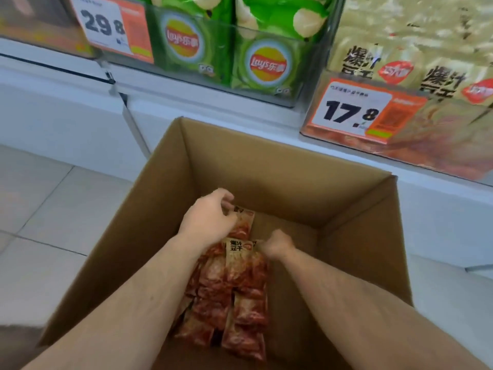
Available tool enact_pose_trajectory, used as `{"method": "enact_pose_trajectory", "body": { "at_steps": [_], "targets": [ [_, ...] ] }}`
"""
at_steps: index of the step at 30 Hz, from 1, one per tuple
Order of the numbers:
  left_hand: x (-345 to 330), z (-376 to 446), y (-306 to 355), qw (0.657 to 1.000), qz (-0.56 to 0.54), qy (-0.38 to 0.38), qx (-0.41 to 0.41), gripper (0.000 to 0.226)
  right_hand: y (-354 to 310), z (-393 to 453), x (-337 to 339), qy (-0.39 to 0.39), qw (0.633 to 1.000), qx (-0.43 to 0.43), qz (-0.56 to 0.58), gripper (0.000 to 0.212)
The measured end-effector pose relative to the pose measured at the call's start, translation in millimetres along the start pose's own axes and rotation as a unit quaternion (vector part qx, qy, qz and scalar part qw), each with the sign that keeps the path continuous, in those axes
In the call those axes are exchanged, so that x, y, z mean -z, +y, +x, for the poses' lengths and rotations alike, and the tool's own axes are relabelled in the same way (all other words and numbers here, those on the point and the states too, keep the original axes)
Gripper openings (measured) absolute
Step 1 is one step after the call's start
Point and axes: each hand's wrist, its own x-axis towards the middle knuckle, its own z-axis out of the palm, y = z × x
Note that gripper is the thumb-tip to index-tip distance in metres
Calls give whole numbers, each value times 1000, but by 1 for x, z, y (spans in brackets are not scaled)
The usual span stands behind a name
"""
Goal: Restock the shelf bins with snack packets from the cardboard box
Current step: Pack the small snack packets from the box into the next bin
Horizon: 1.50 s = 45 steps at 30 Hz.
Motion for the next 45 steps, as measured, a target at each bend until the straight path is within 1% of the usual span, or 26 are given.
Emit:
{"method": "enact_pose_trajectory", "body": {
  "at_steps": [2,5,7,8,10,12,15,17,19,21,22,23,25,26,27,29,30,31,32,33,35,37,39,42,43,45],
  "targets": [
    [-5,4,-12,999,-3,-11,31,29,-1,11,-31,-27,999,-25,24,51],
    [-8,9,-24,997,-14,-26,70,27,-7,22,-67,-67,995,-52,58,84],
    [-8,10,-30,995,-23,-30,90,26,-8,28,-80,-62,994,-72,49,93],
    [-8,11,-32,994,-27,-31,101,25,-7,30,-81,-47,994,-83,53,92],
    [-9,11,-38,991,-41,-33,125,20,-8,28,-78,-26,990,-97,103,82],
    [-10,11,-43,986,-49,-37,152,19,-3,25,-72,-32,982,-102,157,70],
    [-11,10,-44,979,-39,-70,190,36,11,10,-51,-57,962,-88,254,43],
    [-10,10,-37,975,-43,-83,202,46,19,-4,-31,-86,929,-85,349,28],
    [-11,8,-30,970,-76,-90,210,58,19,-13,-18,-126,891,-79,430,30],
    [-12,4,-24,954,-141,-108,240,69,8,-18,-17,-178,859,-58,477,33],
    [-14,1,-24,945,-174,-120,251,68,1,-16,-20,-204,846,-45,490,36],
    [-16,0,-25,936,-202,-129,256,59,-8,-18,-20,-235,832,-34,502,37],
    [-17,-1,-28,927,-241,-124,258,36,-19,-15,-16,-295,818,7,495,28],
    [-15,-1,-30,925,-255,-110,259,29,-22,-12,-12,-303,821,7,484,22],
    [-14,0,-33,924,-263,-91,261,27,-23,-8,-6,-291,827,-13,480,16],
    [-9,3,-37,925,-262,-53,270,24,-18,14,-2,-202,853,-84,475,12],
    [-8,4,-39,924,-260,-37,277,25,-16,26,-4,-150,869,-112,459,15],
    [-7,6,-41,922,-262,-28,284,26,-16,35,-7,-114,884,-131,435,22],
    [-8,7,-42,919,-265,-26,290,27,-17,44,-13,-101,893,-148,414,31],
    [-10,8,-43,917,-268,-30,294,27,-20,48,-19,-97,898,-156,399,36],
    [-12,10,-44,914,-273,-39,298,25,-31,54,-27,-97,910,-145,377,37],
    [-13,12,-46,909,-285,-45,300,21,-40,64,-36,-94,911,-140,376,42],
    [-14,13,-47,905,-292,-44,308,23,-45,66,-40,-89,913,-144,370,38],
    [-15,15,-50,886,-323,-32,333,39,-38,69,-43,-82,908,-162,378,26],
    [-16,16,-52,880,-336,-27,335,38,-36,63,-39,-79,908,-160,378,23],
    [-16,13,-52,874,-348,-16,339,28,-32,41,-22,-71,916,-147,366,14]
  ]
}}
